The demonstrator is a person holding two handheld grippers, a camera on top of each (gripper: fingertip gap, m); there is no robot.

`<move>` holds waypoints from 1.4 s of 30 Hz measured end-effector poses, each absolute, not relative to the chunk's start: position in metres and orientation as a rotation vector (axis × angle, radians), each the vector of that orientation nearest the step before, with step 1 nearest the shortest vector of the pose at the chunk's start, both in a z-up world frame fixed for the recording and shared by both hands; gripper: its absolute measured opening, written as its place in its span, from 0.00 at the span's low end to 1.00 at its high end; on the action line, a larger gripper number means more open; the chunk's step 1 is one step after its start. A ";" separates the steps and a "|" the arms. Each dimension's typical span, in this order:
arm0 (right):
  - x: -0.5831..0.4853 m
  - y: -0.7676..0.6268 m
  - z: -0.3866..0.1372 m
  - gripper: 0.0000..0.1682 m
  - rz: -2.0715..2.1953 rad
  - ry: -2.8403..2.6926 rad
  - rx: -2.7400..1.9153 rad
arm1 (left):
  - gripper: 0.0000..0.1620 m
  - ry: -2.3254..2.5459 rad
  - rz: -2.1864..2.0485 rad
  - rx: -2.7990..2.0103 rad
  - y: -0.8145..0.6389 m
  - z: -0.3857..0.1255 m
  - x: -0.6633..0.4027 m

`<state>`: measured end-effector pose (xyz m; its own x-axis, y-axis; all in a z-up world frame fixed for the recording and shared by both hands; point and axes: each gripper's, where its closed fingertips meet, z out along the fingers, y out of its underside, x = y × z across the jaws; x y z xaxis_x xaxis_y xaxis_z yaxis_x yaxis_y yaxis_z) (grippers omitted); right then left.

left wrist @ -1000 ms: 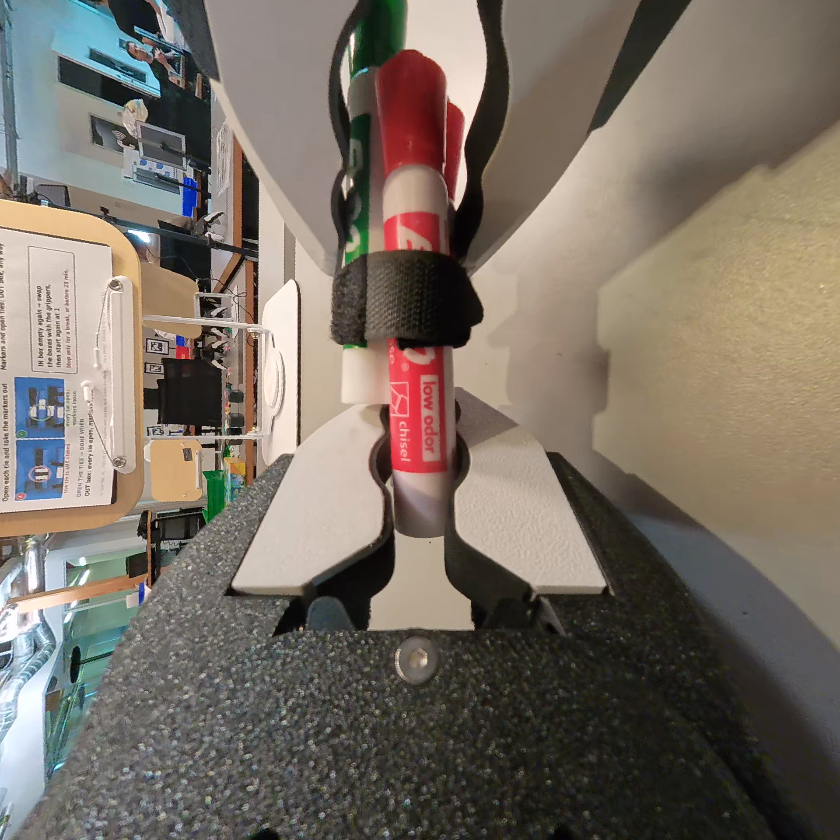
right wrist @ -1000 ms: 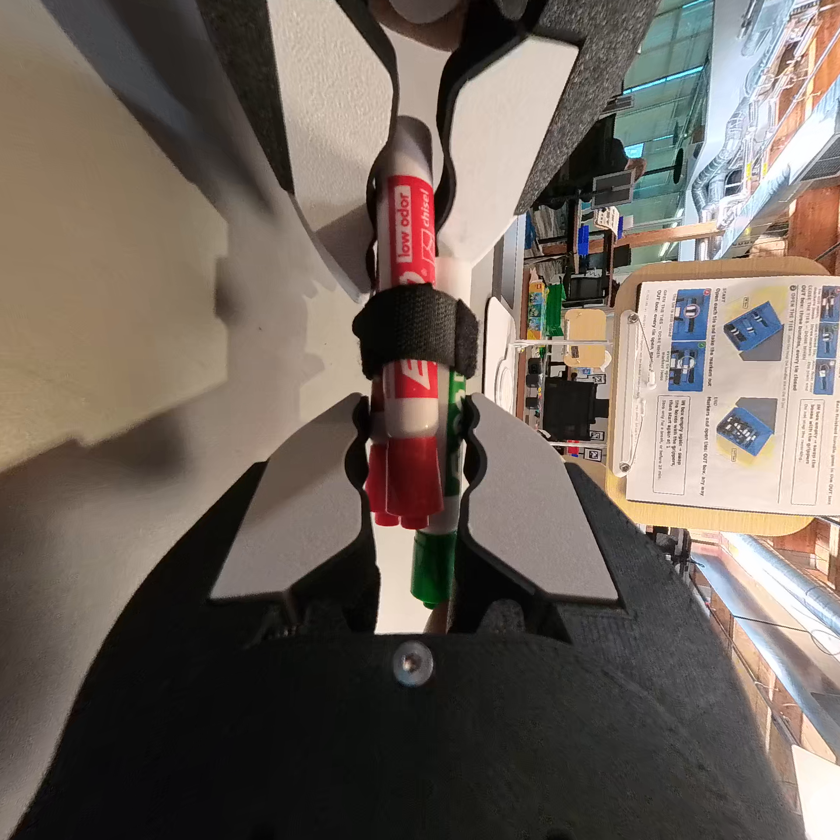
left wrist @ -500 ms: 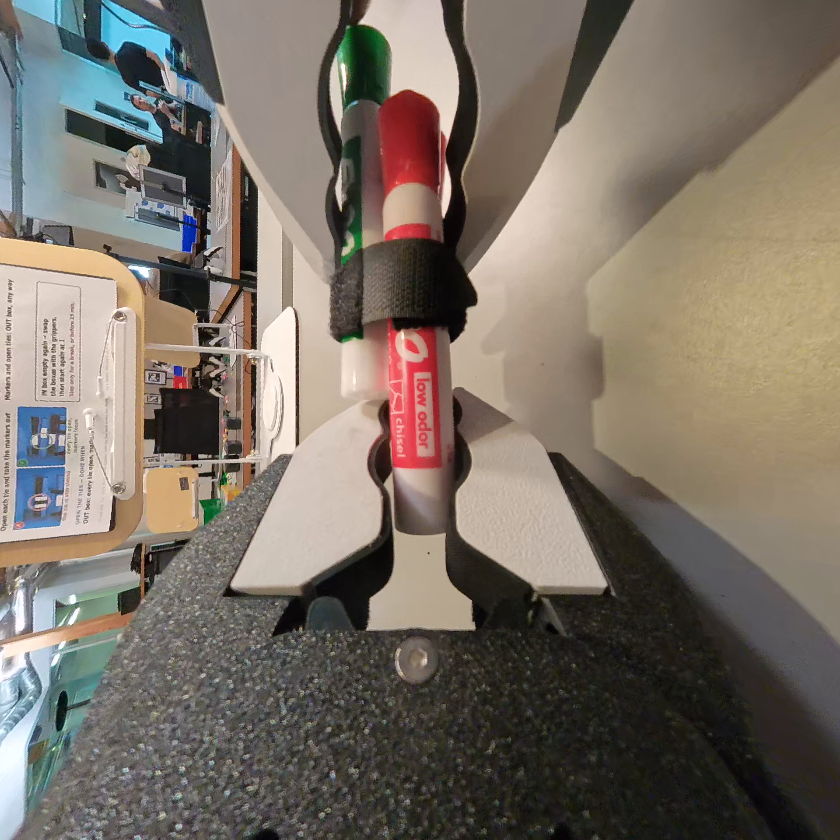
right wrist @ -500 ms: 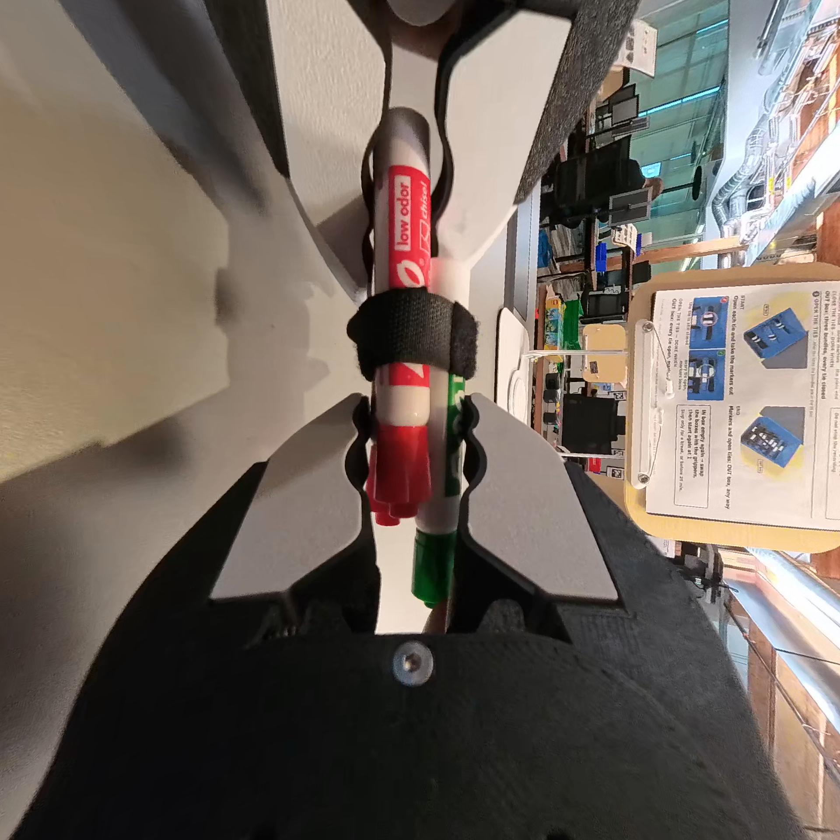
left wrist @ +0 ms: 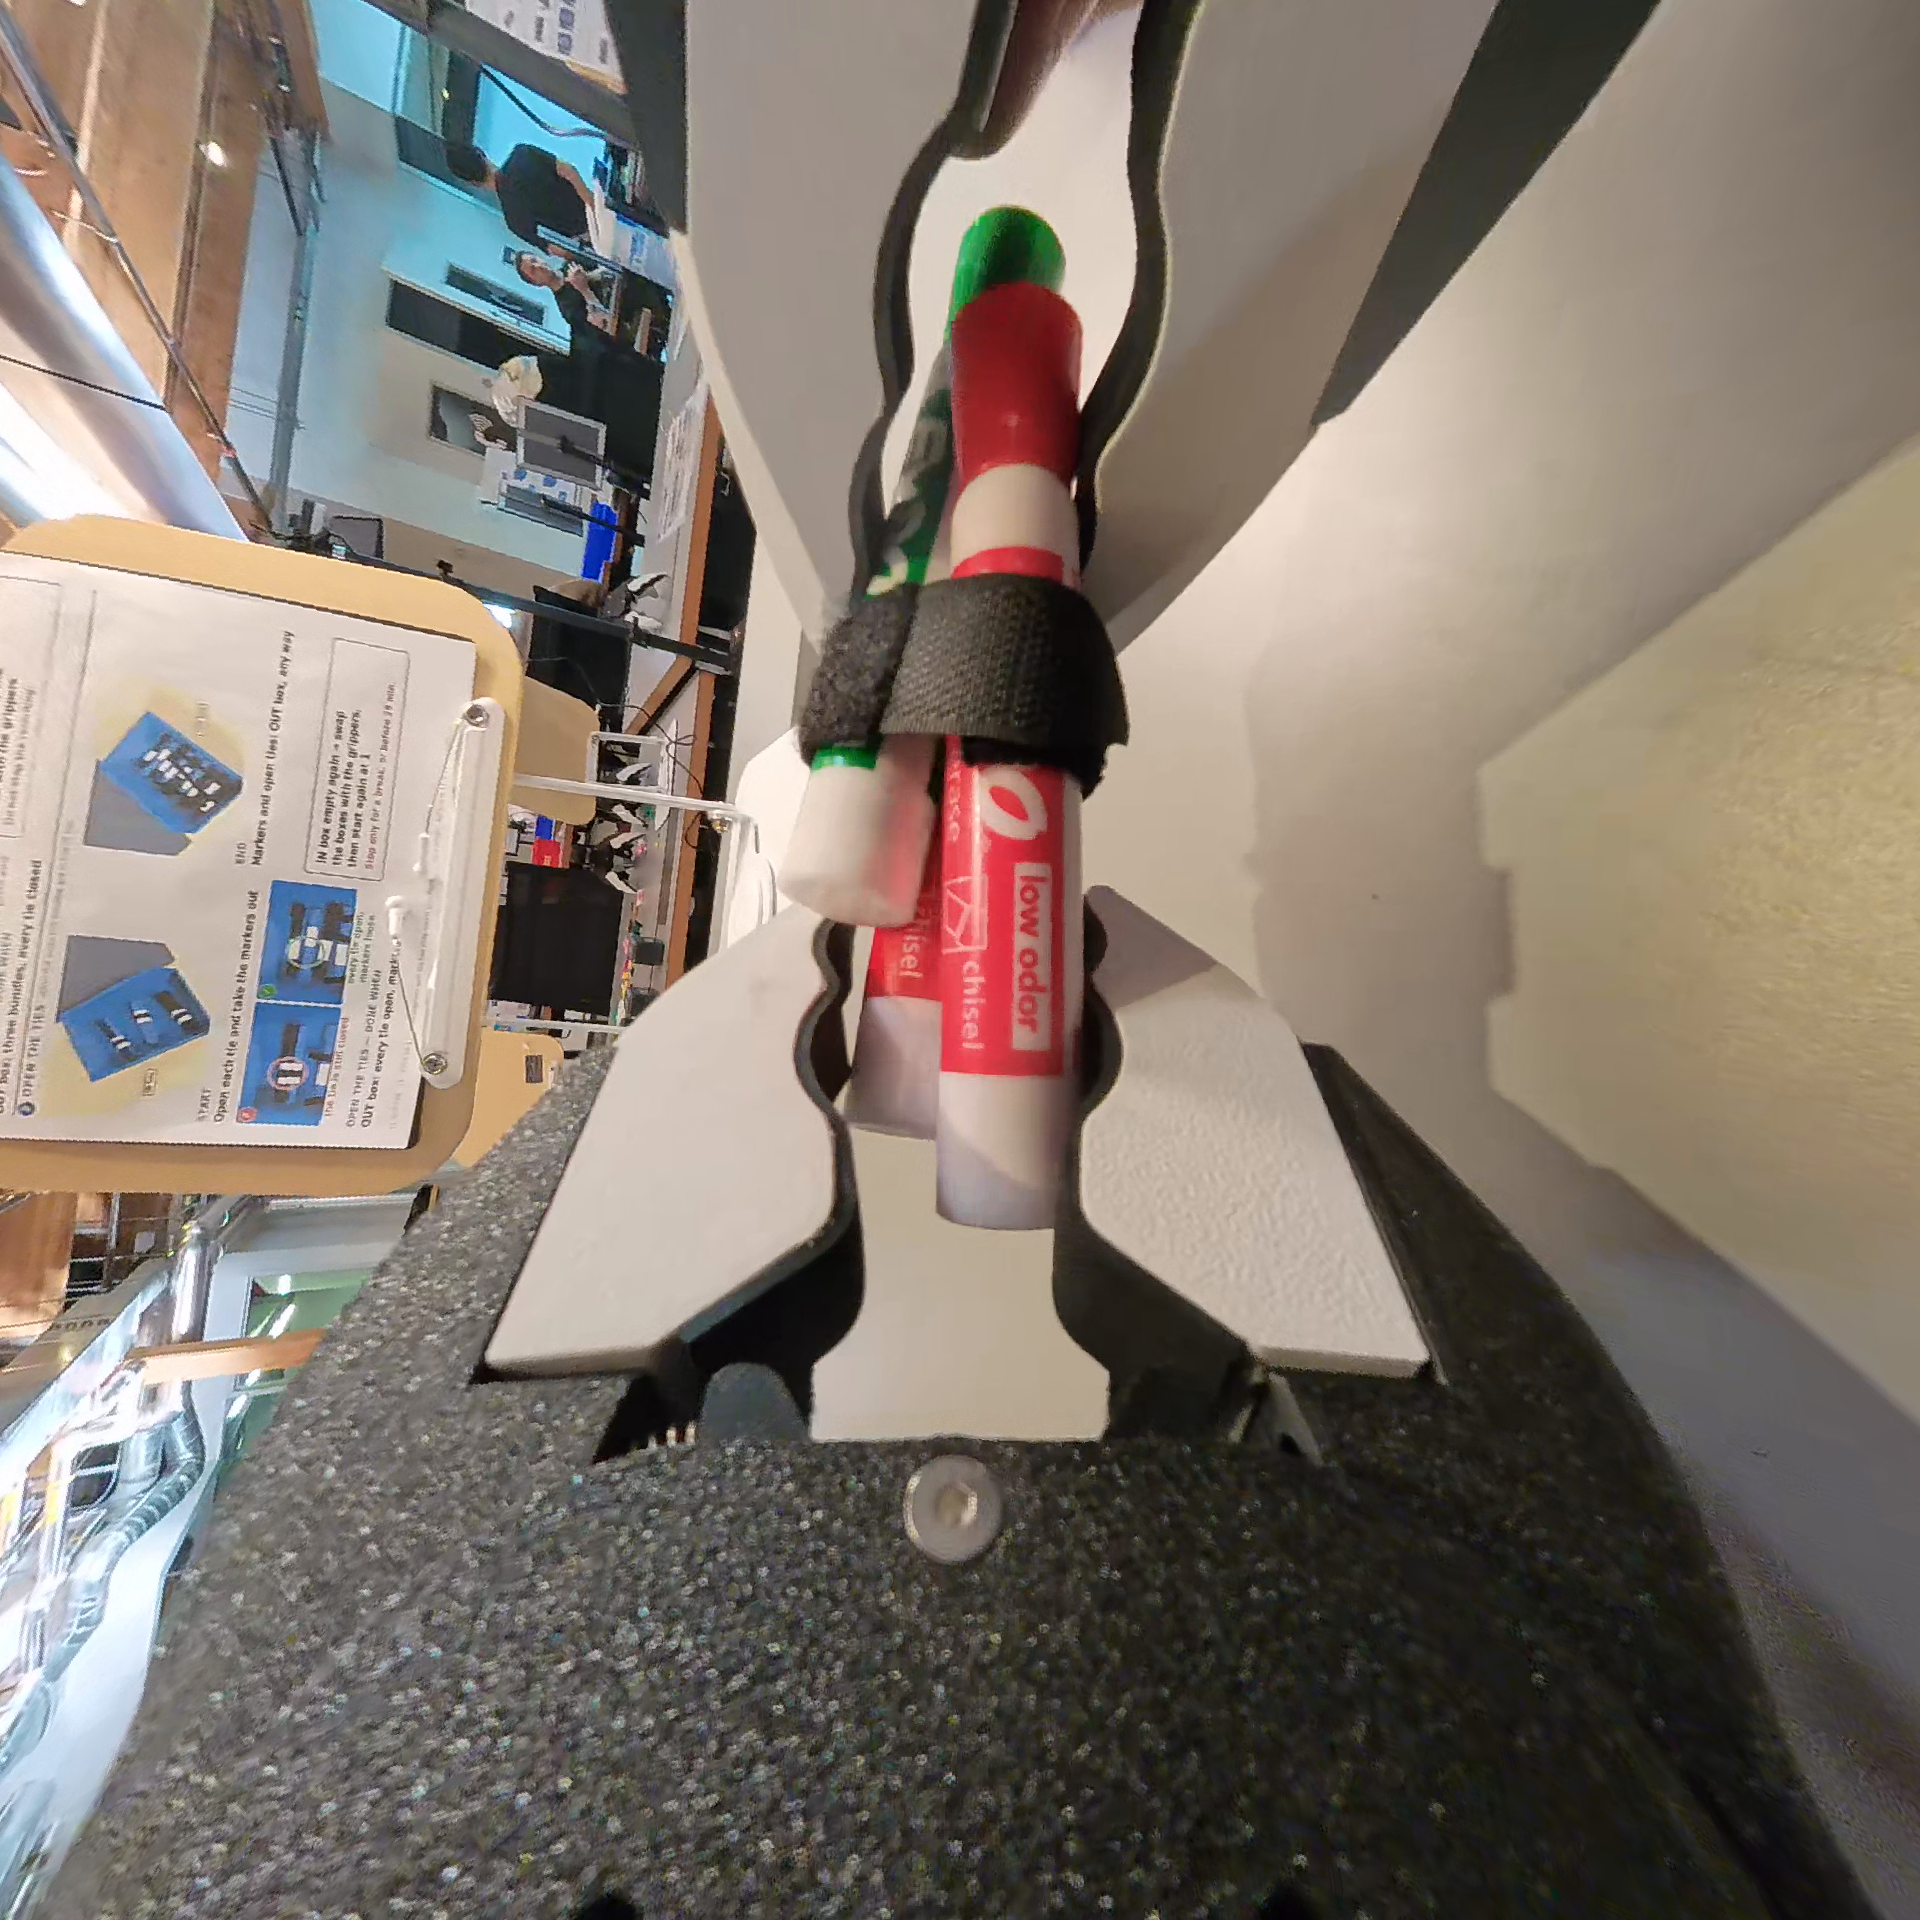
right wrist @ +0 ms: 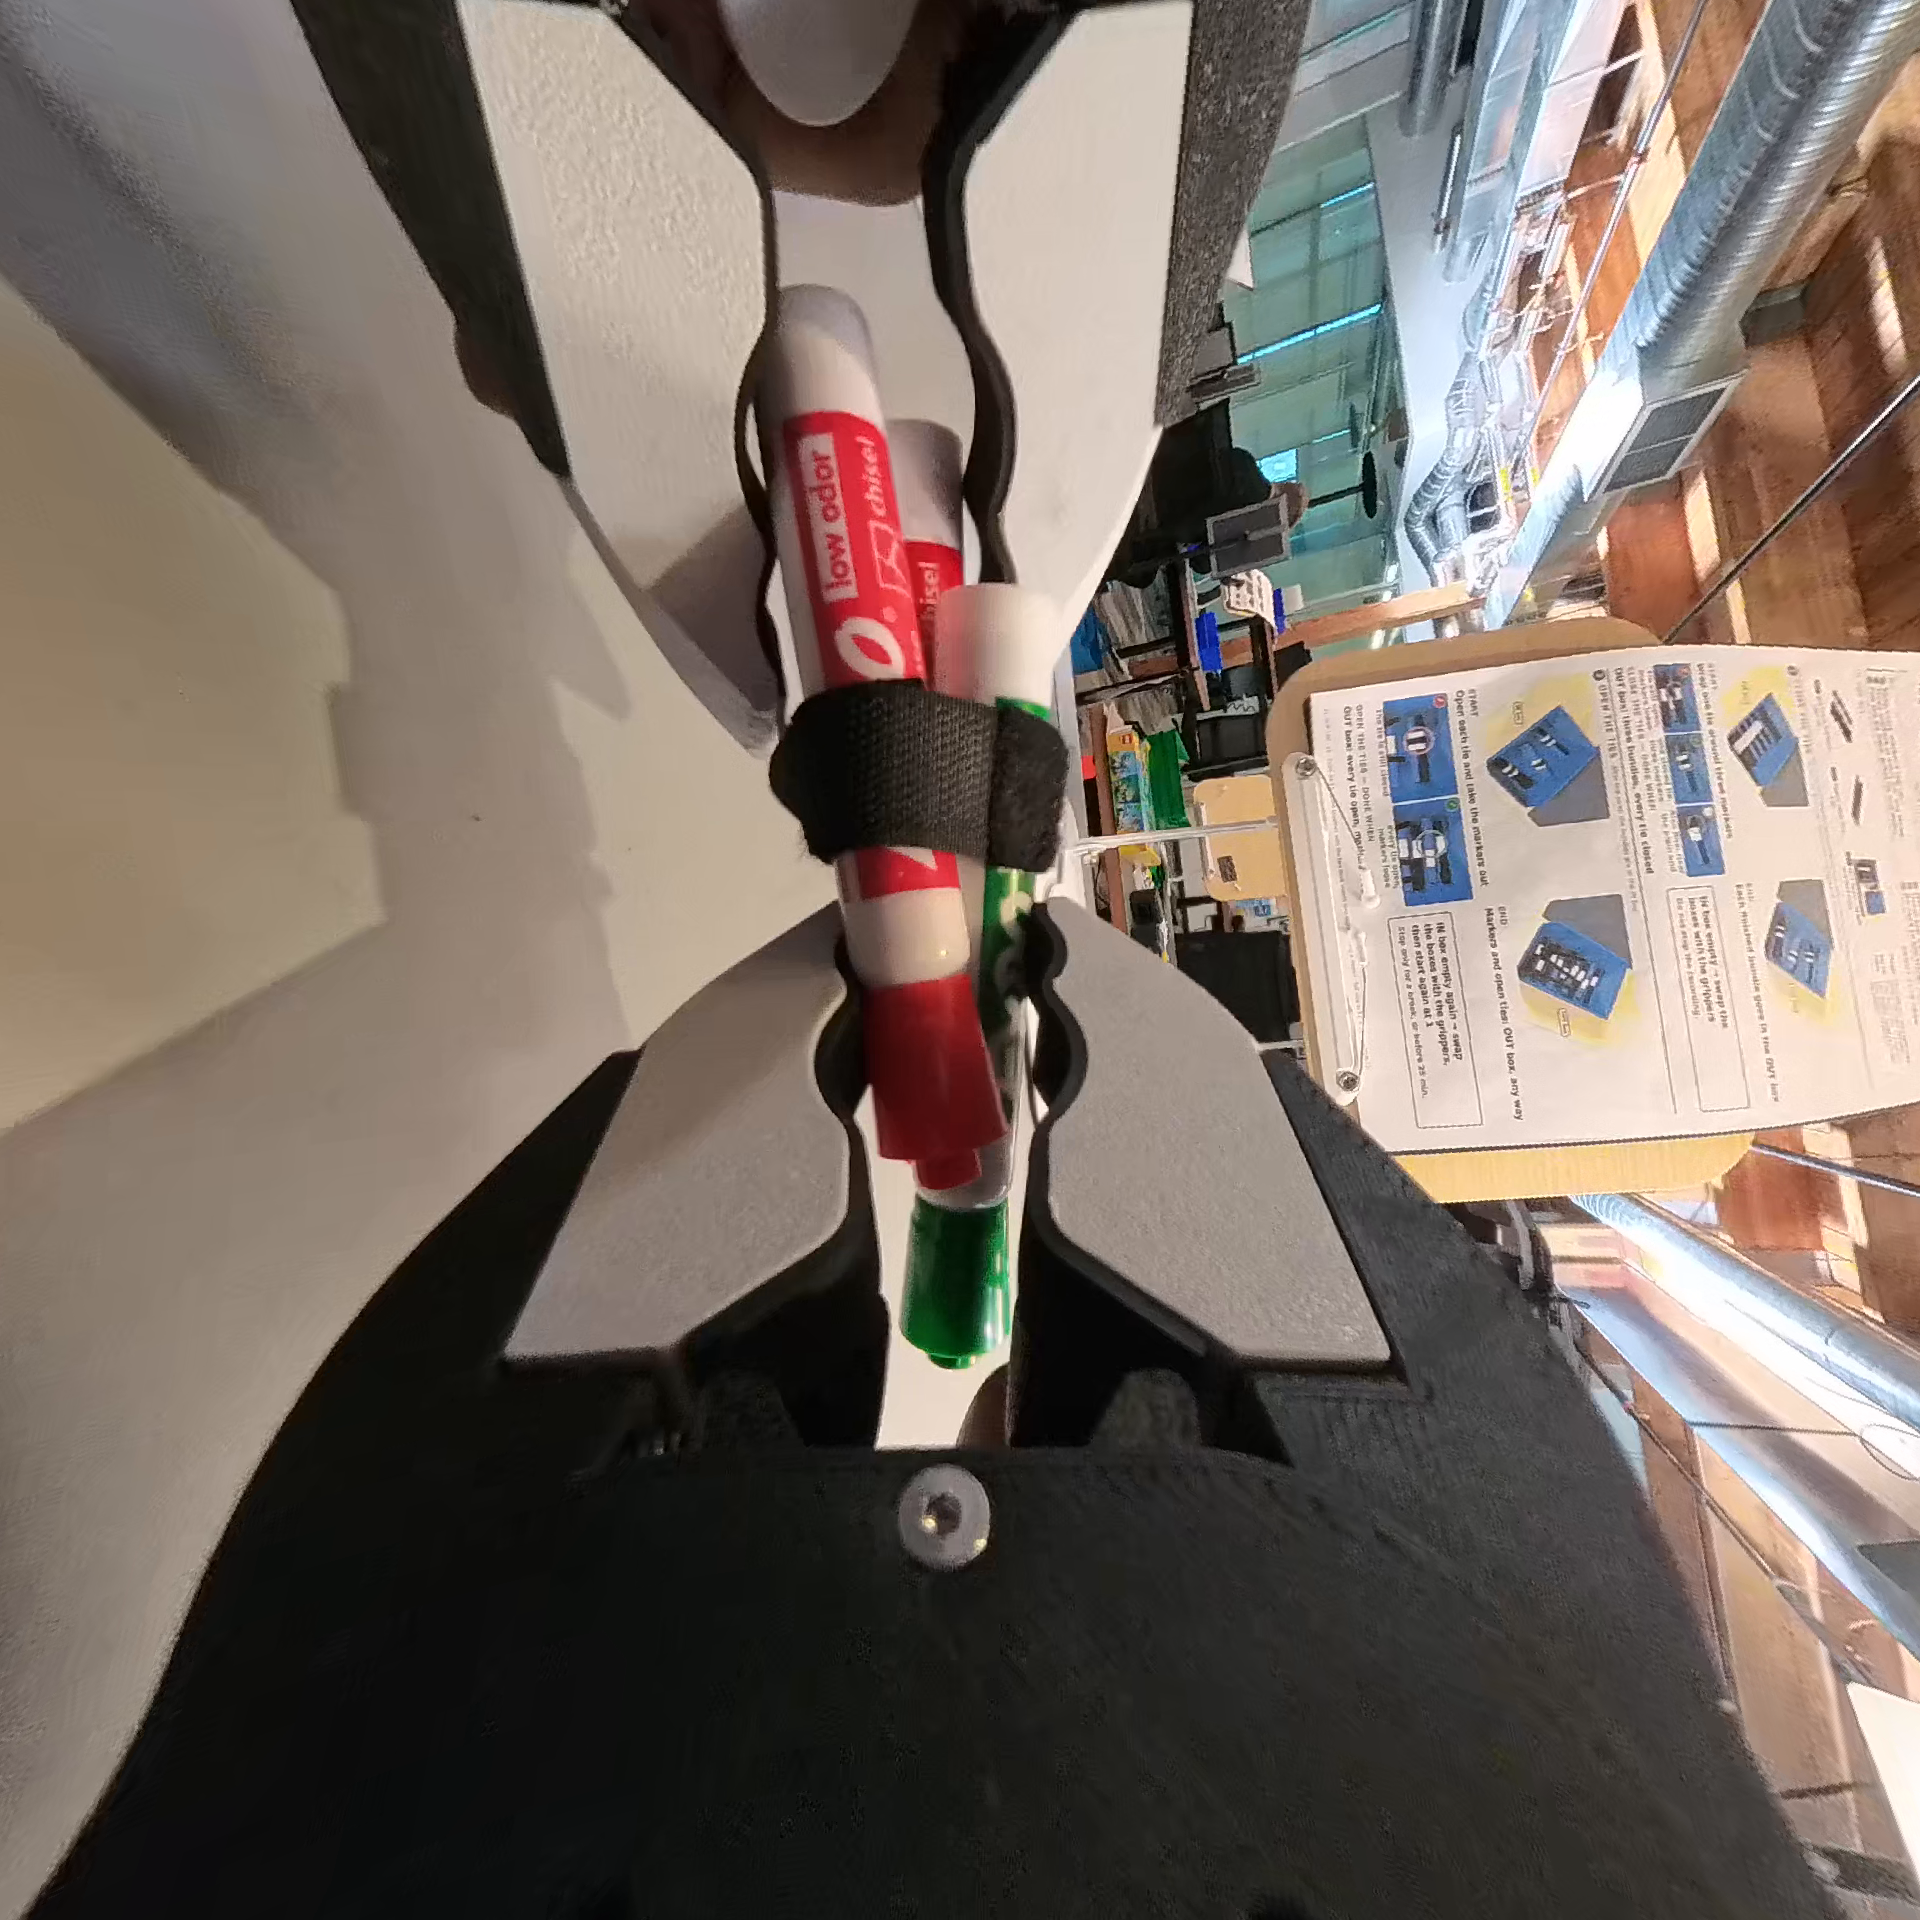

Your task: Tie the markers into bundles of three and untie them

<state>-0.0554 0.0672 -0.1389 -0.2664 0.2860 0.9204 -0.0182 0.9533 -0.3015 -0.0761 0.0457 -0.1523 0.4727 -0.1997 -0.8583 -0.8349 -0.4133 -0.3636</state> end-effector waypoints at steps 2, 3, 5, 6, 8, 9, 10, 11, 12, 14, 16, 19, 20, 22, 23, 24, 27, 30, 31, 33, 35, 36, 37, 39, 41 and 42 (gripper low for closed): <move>-0.055 0.067 -0.137 0.16 0.307 -1.817 -0.198 | 0.27 0.860 0.941 -1.870 0.046 -0.150 -0.075; -0.055 0.067 -0.136 0.15 0.313 -1.815 -0.199 | 0.27 0.860 0.931 -1.864 0.046 -0.149 -0.074; -0.054 0.066 -0.136 0.15 0.322 -1.814 -0.198 | 0.28 0.857 0.911 -1.865 0.046 -0.150 -0.073; -0.054 0.066 -0.136 0.15 0.323 -1.814 -0.199 | 0.29 0.856 0.906 -1.867 0.046 -0.150 -0.073; -0.054 0.066 -0.136 0.14 0.323 -1.816 -0.197 | 0.29 0.859 0.895 -1.868 0.046 -0.152 -0.072; -0.054 0.066 -0.137 0.14 0.322 -1.817 -0.196 | 0.29 0.861 0.885 -1.871 0.046 -0.152 -0.071; -0.054 0.066 -0.137 0.14 0.320 -1.817 -0.194 | 0.29 0.862 0.879 -1.871 0.046 -0.152 -0.071; -0.054 0.066 -0.137 0.14 0.320 -1.817 -0.193 | 0.29 0.863 0.875 -1.872 0.045 -0.153 -0.071; -0.054 0.066 -0.137 0.14 0.321 -1.818 -0.193 | 0.29 0.863 0.870 -1.872 0.045 -0.152 -0.071; -0.054 0.066 -0.137 0.14 0.322 -1.817 -0.190 | 0.29 0.861 0.849 -1.872 0.045 -0.153 -0.069; -0.054 0.067 -0.136 0.14 0.327 -1.812 -0.189 | 0.30 0.850 0.808 -1.872 0.045 -0.152 -0.067; -0.054 0.068 -0.136 0.14 0.357 -1.813 -0.207 | 0.31 0.831 0.744 -1.863 0.044 -0.150 -0.065; -0.054 0.069 -0.136 0.14 0.365 -1.817 -0.215 | 0.31 0.834 0.730 -1.856 0.044 -0.149 -0.065; -0.054 0.071 -0.136 0.14 0.389 -1.823 -0.235 | 0.32 0.848 0.710 -1.828 0.042 -0.147 -0.064; -0.054 0.071 -0.136 0.14 0.413 -1.827 -0.251 | 0.33 0.850 0.696 -1.819 0.041 -0.146 -0.064; -0.054 0.072 -0.135 0.14 0.437 -1.828 -0.267 | 0.33 0.847 0.680 -1.810 0.040 -0.144 -0.065; -0.053 0.073 -0.134 0.14 0.474 -1.833 -0.285 | 0.34 0.855 0.642 -1.786 0.038 -0.145 -0.065; -0.053 0.073 -0.135 0.14 0.484 -1.843 -0.287 | 0.38 0.867 0.647 -1.763 0.038 -0.146 -0.068; -0.052 0.072 -0.136 0.14 0.490 -1.849 -0.287 | 0.40 0.859 0.654 -1.753 0.038 -0.145 -0.069; -0.051 0.070 -0.136 0.14 0.505 -1.857 -0.283 | 0.44 0.849 0.675 -1.736 0.039 -0.142 -0.071; -0.050 0.068 -0.137 0.14 0.517 -1.865 -0.281 | 0.45 0.855 0.723 -1.716 0.040 -0.141 -0.071; -0.050 0.067 -0.138 0.14 0.520 -1.871 -0.276 | 0.45 0.856 0.741 -1.707 0.041 -0.140 -0.071; -0.049 0.066 -0.139 0.14 0.519 -1.879 -0.270 | 0.45 0.863 0.739 -1.704 0.042 -0.141 -0.068; -0.049 0.064 -0.141 0.14 0.504 -1.889 -0.256 | 0.41 0.878 0.722 -1.694 0.042 -0.142 -0.061; -0.048 0.063 -0.143 0.14 0.469 -1.897 -0.233 | 0.38 0.891 0.704 -1.711 0.044 -0.148 -0.057; -0.048 0.063 -0.144 0.14 0.441 -1.895 -0.214 | 0.38 0.892 0.701 -1.718 0.045 -0.150 -0.056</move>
<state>-0.0482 0.0628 -0.1438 -0.3606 0.3541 0.8629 -0.0632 0.9138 -0.4013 -0.0557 0.0446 -0.1499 0.5542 -0.2304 -0.7999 -0.8317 -0.1929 -0.5207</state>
